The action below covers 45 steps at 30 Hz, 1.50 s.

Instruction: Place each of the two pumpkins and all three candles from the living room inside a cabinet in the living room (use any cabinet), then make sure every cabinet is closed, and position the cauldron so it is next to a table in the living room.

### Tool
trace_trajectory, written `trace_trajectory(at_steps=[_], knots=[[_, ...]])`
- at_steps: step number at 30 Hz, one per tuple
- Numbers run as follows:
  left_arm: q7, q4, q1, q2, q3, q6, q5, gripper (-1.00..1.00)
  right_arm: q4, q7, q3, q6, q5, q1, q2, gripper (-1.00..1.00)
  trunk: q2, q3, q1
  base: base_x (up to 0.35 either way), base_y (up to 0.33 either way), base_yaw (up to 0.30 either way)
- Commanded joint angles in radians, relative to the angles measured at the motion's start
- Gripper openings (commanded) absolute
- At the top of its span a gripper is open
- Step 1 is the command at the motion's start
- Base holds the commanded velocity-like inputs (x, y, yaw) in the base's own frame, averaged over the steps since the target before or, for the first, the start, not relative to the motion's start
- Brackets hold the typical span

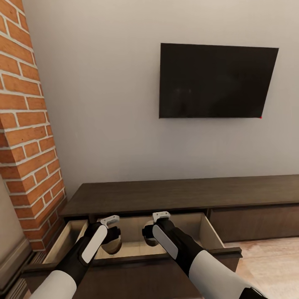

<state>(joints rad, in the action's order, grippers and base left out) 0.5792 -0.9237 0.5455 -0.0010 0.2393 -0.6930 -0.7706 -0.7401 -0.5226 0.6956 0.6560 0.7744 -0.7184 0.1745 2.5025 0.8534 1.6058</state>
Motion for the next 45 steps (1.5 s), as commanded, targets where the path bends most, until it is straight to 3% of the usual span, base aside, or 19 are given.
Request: trace_trajectory(at_steps=[1,15,27,34,45], knots=[[0.010,-0.001,0.001,0.000,0.002,0.000,-0.010,-1.00,-0.001,-0.010,0.002,0.001,0.009,-0.001,0.000,-1.00,0.001,0.001,0.000,0.092,0.000,0.000],[0.010,-0.009,0.001,0.002,0.003,0.000,-0.011,-1.00,0.000,-0.010,0.002,0.001,0.011,-0.001,0.000,-1.00,0.001,0.001,0.000,0.058,0.000,0.000],[0.010,-0.006,0.001,0.003,0.002,0.000,-0.010,-1.00,0.001,-0.010,0.002,0.001,0.011,-0.001,0.000,-1.00,0.003,0.048,0.005,0.000,0.000,0.000],[0.010,-0.005,0.001,0.003,0.003,0.000,-0.011,-1.00,0.001,-0.010,0.002,0.001,0.011,-0.001,0.000,-1.00,0.004,0.063,0.007,0.000,0.000,0.000],[0.010,-0.005,0.001,0.000,0.003,-0.001,-0.012,-1.00,0.001,-0.009,0.002,0.001,0.011,-0.001,0.000,-1.00,0.004,0.063,0.007,0.013,0.000,0.000]])
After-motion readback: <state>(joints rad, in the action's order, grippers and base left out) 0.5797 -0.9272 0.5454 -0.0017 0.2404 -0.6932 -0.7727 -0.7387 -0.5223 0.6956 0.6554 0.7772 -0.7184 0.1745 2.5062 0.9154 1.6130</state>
